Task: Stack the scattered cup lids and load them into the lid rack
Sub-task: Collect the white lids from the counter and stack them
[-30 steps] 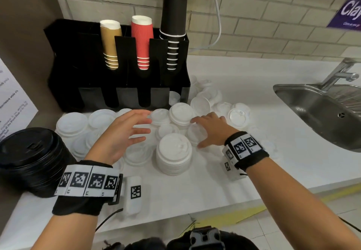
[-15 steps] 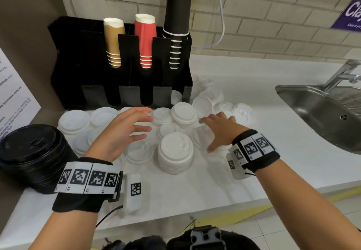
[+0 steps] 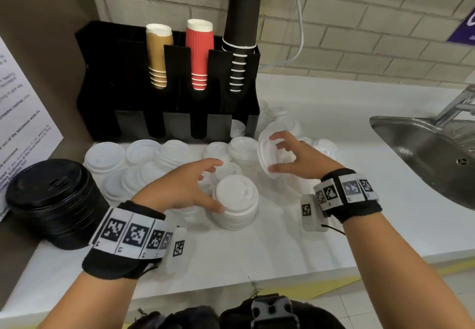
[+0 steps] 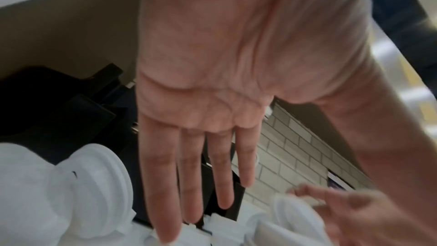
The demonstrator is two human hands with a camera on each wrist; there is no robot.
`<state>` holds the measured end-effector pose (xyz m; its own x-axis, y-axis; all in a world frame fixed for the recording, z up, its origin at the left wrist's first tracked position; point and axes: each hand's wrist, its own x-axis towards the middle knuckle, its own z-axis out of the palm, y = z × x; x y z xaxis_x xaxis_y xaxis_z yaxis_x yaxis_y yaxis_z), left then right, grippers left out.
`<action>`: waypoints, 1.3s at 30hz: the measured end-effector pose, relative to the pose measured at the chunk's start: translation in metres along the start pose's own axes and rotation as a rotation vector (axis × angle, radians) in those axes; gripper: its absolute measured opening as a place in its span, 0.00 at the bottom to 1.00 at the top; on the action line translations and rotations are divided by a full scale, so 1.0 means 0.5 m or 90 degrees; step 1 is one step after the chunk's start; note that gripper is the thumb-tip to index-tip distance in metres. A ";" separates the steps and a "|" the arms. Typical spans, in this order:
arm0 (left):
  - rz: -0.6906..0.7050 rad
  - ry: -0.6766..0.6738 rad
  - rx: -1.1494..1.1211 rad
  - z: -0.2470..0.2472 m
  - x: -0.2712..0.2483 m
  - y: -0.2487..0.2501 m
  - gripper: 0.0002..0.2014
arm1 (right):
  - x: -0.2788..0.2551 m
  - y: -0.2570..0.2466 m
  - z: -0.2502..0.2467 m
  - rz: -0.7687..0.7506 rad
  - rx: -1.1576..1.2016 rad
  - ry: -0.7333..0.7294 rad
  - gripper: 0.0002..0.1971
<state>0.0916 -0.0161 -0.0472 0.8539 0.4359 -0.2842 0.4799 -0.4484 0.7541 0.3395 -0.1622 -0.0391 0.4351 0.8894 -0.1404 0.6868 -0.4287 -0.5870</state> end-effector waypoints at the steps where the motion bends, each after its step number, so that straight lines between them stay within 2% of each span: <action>1: 0.002 -0.013 0.034 0.004 0.003 -0.001 0.50 | -0.005 -0.004 0.002 -0.023 0.030 0.017 0.30; 3: 0.002 -0.027 0.069 0.009 0.010 -0.002 0.54 | -0.019 -0.019 0.008 -0.058 0.081 0.020 0.26; 6: 0.009 -0.039 0.099 0.018 0.020 -0.002 0.55 | -0.040 -0.052 0.024 -0.125 0.129 -0.014 0.25; 10: 0.026 -0.013 0.043 0.033 0.029 -0.008 0.48 | -0.054 -0.084 0.049 -0.180 0.044 -0.055 0.29; 14: 0.033 0.005 -0.008 0.041 0.032 -0.018 0.40 | -0.058 -0.100 0.070 -0.181 -0.022 -0.074 0.30; 19: 0.026 0.021 -0.061 0.044 0.032 -0.026 0.39 | -0.054 -0.112 0.091 -0.174 -0.052 -0.088 0.31; 23: 0.025 0.038 -0.048 0.046 0.030 -0.026 0.37 | -0.052 -0.125 0.098 -0.178 -0.081 -0.098 0.32; 30: 0.036 0.037 -0.024 0.047 0.031 -0.027 0.41 | -0.052 -0.132 0.110 -0.180 -0.100 -0.102 0.33; 33: 0.052 0.041 -0.023 0.047 0.031 -0.024 0.40 | -0.054 -0.127 0.114 -0.177 -0.094 -0.118 0.34; 35: 0.055 0.039 -0.031 0.048 0.033 -0.020 0.38 | -0.044 -0.119 0.100 -0.164 -0.056 -0.137 0.31; 37: 0.054 0.036 -0.036 0.048 0.035 -0.020 0.37 | -0.017 -0.106 0.076 -0.148 -0.009 -0.081 0.22; 39: 0.052 0.034 -0.036 0.048 0.037 -0.022 0.36 | 0.027 -0.087 0.051 -0.088 -0.006 0.006 0.19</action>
<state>0.1071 -0.0221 -0.0750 0.8770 0.4415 -0.1894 0.3957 -0.4404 0.8059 0.3007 -0.1273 -0.0357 0.3408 0.9388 -0.0507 0.7463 -0.3029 -0.5927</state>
